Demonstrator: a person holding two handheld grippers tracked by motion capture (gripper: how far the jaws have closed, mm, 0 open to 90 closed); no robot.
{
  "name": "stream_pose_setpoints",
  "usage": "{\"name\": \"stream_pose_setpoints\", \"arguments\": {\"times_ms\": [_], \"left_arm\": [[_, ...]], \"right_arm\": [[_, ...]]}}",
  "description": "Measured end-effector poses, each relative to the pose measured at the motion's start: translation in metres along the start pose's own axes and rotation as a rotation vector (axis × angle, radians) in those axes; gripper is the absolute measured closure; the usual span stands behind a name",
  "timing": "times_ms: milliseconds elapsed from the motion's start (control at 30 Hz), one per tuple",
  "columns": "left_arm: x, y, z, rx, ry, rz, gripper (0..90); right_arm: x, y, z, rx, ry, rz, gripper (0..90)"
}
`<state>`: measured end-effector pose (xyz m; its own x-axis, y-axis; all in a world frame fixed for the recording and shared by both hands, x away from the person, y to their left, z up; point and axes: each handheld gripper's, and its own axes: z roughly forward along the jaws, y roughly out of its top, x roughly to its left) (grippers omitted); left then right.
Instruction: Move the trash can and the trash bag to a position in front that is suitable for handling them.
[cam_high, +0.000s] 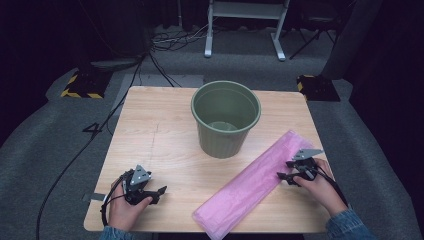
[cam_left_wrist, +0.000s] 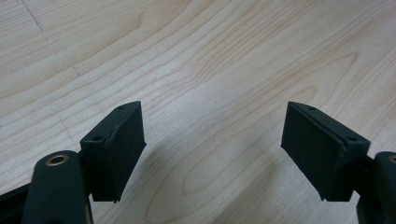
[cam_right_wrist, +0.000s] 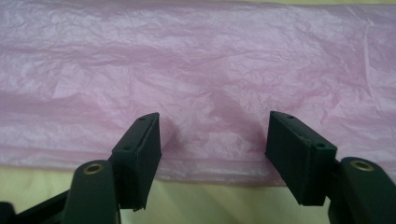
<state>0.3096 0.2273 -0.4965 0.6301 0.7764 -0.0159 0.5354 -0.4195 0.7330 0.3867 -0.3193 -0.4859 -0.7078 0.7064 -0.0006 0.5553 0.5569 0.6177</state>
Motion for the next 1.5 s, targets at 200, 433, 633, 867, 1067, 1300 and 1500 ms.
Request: {"name": "stream_pose_setpoints", "arguments": {"times_ms": [200, 433, 633, 867, 1067, 1300, 1500], "left_arm": [[-0.001, 0.002, 0.001, -0.002, -0.004, 0.003, 21.3], [-0.002, 0.001, -0.001, -0.011, 0.0, 0.0, 21.6], [-0.001, -0.003, -0.005, -0.01, 0.002, -0.003, 21.6], [0.001, -0.008, -0.01, -0.012, 0.012, -0.013, 21.6], [0.0, -0.008, -0.01, -0.008, 0.009, -0.01, 21.7], [-0.001, -0.008, -0.008, -0.002, 0.006, -0.005, 23.2], [0.0, -0.008, -0.008, -0.003, 0.005, -0.013, 23.3]], "right_arm": [[0.018, -0.025, -0.029, 0.051, 0.06, 0.032, 35.6], [0.018, -0.003, -0.036, -0.051, 0.051, -0.203, 19.0], [0.039, 0.018, -0.007, -0.018, 0.17, -0.343, 17.2], [0.03, 0.021, 0.014, 0.073, 0.275, -0.377, 16.0], [0.025, 0.019, 0.016, 0.062, 0.267, -0.374, 16.2], [0.029, 0.023, 0.004, 0.116, 0.246, -0.349, 74.7], [0.034, 0.026, 0.001, 0.145, 0.222, -0.253, 89.2]]}}
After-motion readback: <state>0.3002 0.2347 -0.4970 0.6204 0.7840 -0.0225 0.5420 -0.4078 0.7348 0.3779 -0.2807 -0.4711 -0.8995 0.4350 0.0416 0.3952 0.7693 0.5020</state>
